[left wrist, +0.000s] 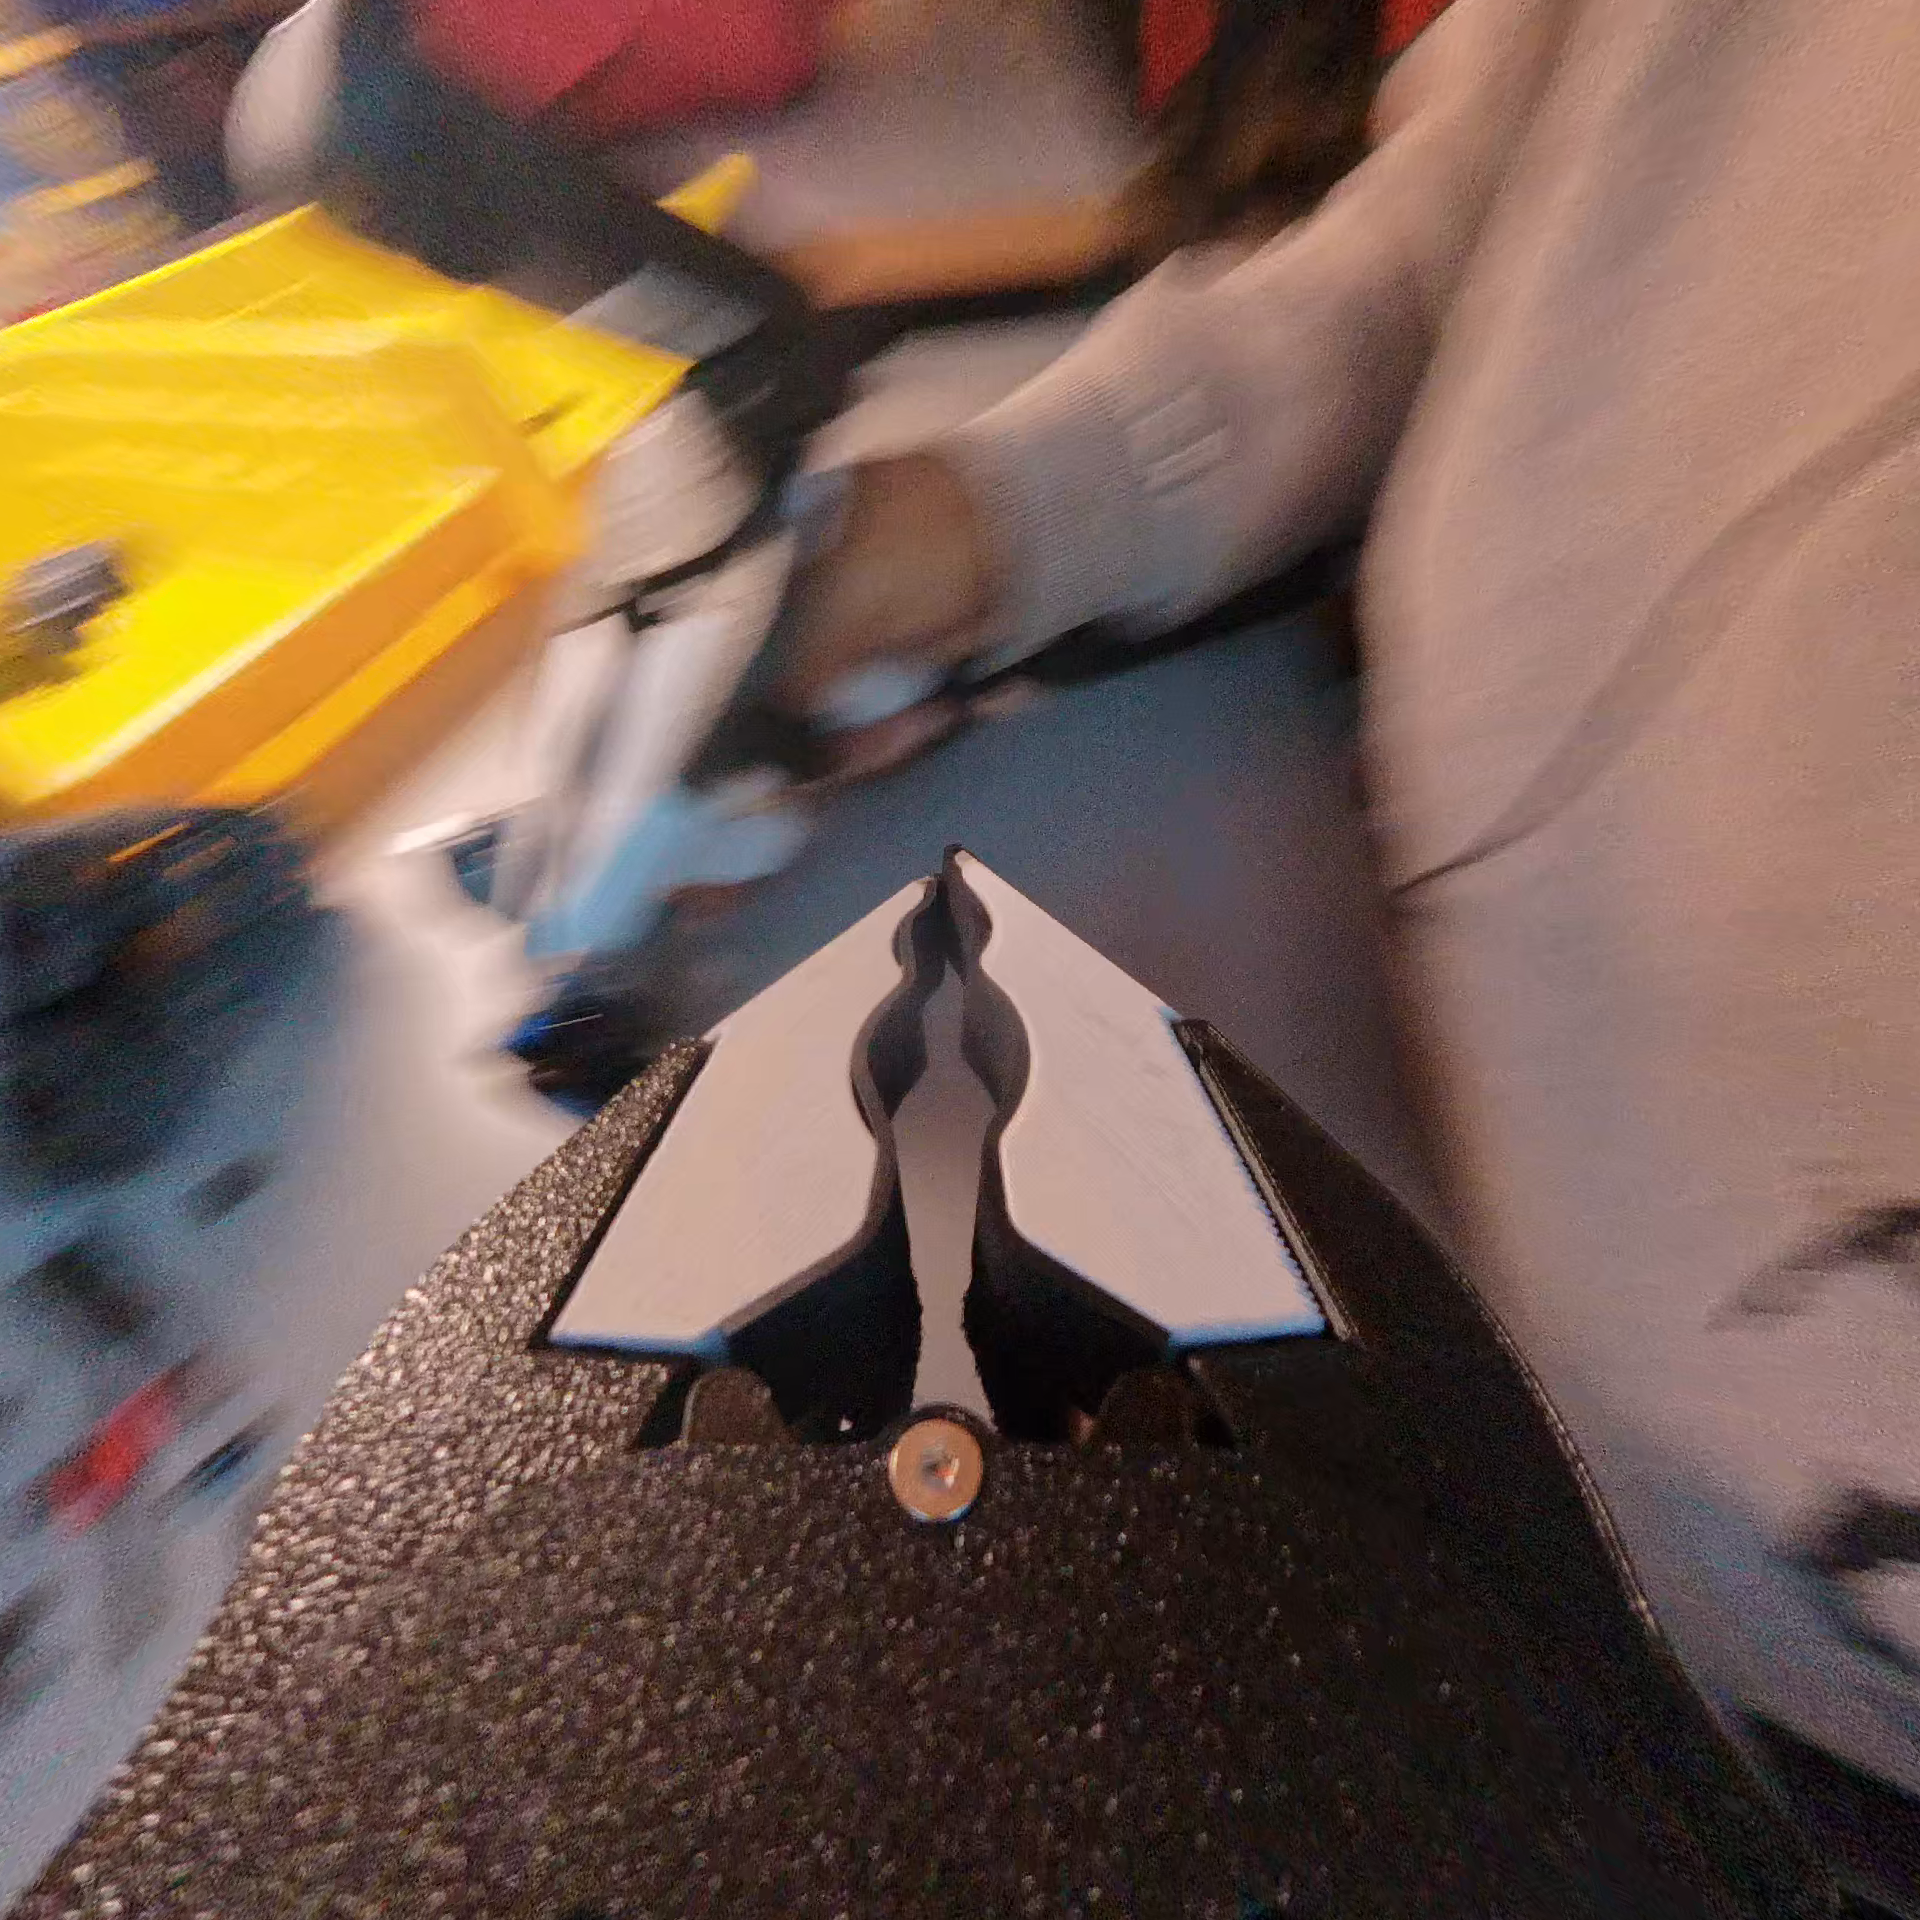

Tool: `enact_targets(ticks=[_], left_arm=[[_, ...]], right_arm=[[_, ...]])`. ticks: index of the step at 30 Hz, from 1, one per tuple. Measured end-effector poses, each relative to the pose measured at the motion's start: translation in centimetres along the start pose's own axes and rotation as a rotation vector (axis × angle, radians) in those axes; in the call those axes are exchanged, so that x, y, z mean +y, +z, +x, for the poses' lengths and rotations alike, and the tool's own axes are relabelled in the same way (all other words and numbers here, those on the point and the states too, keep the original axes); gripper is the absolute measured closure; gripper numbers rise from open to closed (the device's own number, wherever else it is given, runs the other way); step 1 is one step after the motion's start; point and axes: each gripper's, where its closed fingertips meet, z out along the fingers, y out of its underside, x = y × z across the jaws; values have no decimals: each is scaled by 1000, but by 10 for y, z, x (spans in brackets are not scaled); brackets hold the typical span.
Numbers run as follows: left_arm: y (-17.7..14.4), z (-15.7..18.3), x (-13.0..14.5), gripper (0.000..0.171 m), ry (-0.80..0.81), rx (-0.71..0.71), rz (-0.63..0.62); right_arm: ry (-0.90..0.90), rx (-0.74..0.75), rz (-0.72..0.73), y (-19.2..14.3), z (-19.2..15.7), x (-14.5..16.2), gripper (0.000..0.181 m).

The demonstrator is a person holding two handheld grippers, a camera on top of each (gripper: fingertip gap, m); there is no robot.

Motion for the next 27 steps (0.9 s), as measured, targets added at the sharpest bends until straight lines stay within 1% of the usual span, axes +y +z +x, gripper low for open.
enact_targets(ticks=[1, 2, 3, 4, 5, 6, 8, 10, 13, 14, 16, 18, 20, 21, 22, 23, 25, 27], left_arm=[[8, 21, -2, 171, 66, 44, -25], [17, 17, 18, 171, 266, -53, -172], [13, 0, 28, 171, 311, -140, -213], [2, -16, 29, 171, 203, -165, -199], [-12, -32, 26, 171, 118, -191, -177], [-22, -41, 22, 171, 79, -201, -147], [-29, -57, 24, 171, 61, -266, -134], [-25, -60, 29, 171, 12, -281, -122], [-18, -66, 32, 157, -2, -336, -133], [-16, -67, 35, 152, 2, -353, -151], [-14, -71, 39, 148, 20, -373, -177], [-14, -71, 42, 138, 10, -348, -182], [-11, -65, 49, 127, -43, -274, -186], [-8, -60, 52, 124, -65, -232, -193], [-5, -53, 56, 125, -83, -173, -205], [-3, -49, 58, 130, -93, -150, -218], [-1, -51, 63, 134, -82, -167, -256], [-1, -53, 66, 135, -102, -173, -276]], right_arm=[[27, 8, 53, -13, 18, -12, 180], [-43, -58, 27, -18, -2, -14, 179], [-192, -68, -38, -15, -27, -6, 179], [-233, -111, -53, -14, -46, -2, 178], [-211, -116, -41, -14, -48, -3, 179], [-198, -94, -30, -14, -40, -5, 178], [-213, -56, -18, -13, -29, -8, 178], [-268, -27, -14, -11, -31, -10, 178], [-291, 2, -15, -5, -36, -9, 178], [-298, -2, -15, -3, -39, -8, 178], [-309, -42, 0, -1, -48, -9, 178], [-347, -76, -1, -1, -52, -7, 178], [-377, -145, 5, -2, -60, -5, 178], [-388, -198, 12, -4, -67, -4, 178], [-398, -231, 17, -5, -70, -3, 178], [-409, -244, 25, -5, -70, -3, 178], [-423, -259, 18, -4, -69, 0, 176], [-426, -236, 30, -5, -62, -2, 165]])
